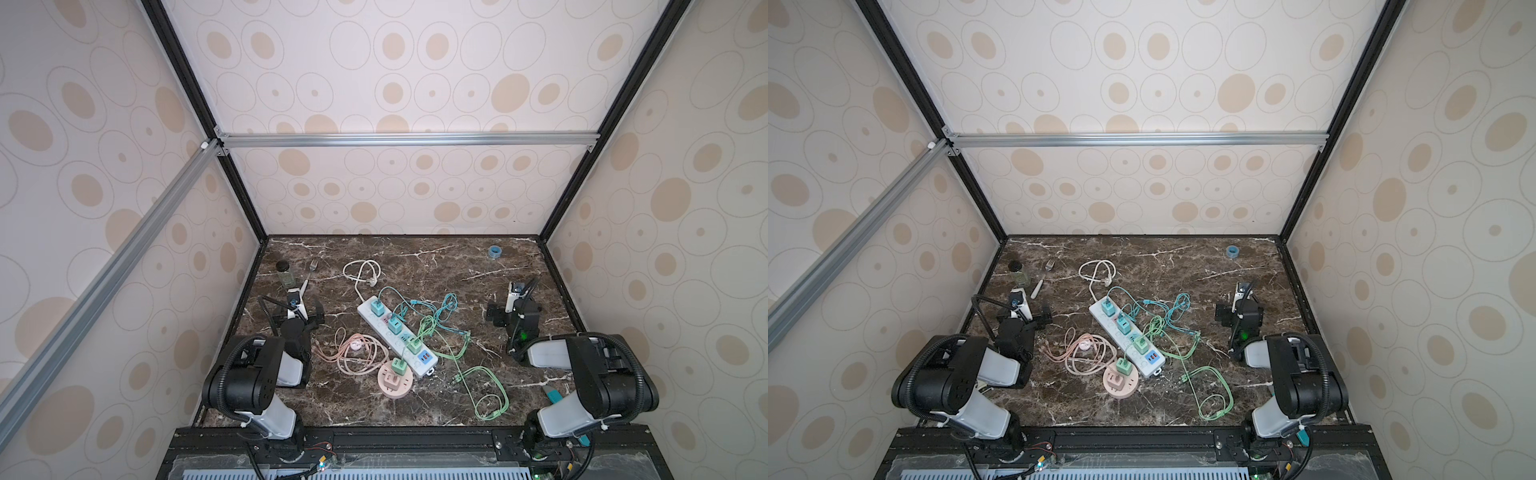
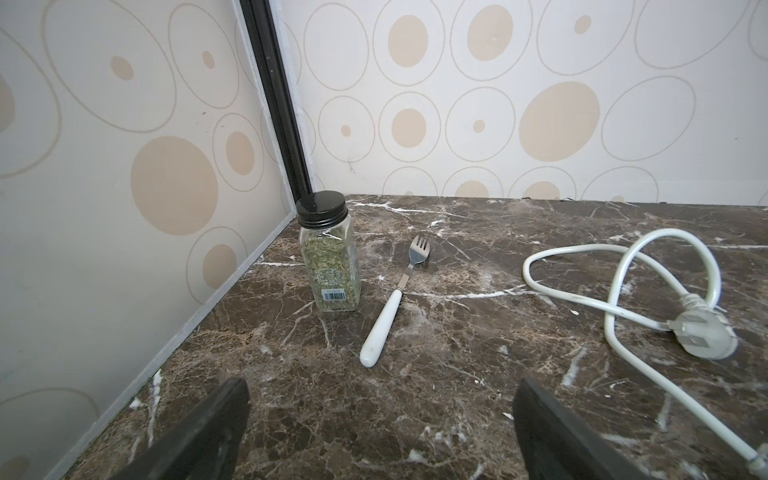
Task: Insert the plug
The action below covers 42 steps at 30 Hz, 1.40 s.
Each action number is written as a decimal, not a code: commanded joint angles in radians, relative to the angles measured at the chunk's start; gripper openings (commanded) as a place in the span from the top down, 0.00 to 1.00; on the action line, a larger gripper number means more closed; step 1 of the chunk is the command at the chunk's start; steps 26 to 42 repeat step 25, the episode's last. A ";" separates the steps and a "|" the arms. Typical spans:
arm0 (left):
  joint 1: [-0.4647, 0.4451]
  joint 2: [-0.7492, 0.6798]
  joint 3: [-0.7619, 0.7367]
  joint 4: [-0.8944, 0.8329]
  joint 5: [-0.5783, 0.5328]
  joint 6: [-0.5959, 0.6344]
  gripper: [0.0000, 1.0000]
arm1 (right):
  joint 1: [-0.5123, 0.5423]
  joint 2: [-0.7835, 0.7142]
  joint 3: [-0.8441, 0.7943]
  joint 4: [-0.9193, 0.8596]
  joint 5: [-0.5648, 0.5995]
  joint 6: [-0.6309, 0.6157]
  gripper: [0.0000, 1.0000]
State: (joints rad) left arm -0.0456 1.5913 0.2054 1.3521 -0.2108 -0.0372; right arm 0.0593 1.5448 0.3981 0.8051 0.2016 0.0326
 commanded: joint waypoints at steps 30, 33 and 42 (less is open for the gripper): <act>0.003 -0.013 0.010 0.021 0.003 0.000 0.01 | -0.003 -0.011 0.009 0.013 -0.004 -0.013 0.00; 0.003 -0.013 0.010 0.021 0.003 0.000 0.01 | -0.003 -0.011 0.009 0.013 -0.004 -0.013 0.00; 0.003 -0.013 0.010 0.021 0.003 0.000 0.01 | -0.003 -0.011 0.009 0.013 -0.004 -0.013 0.00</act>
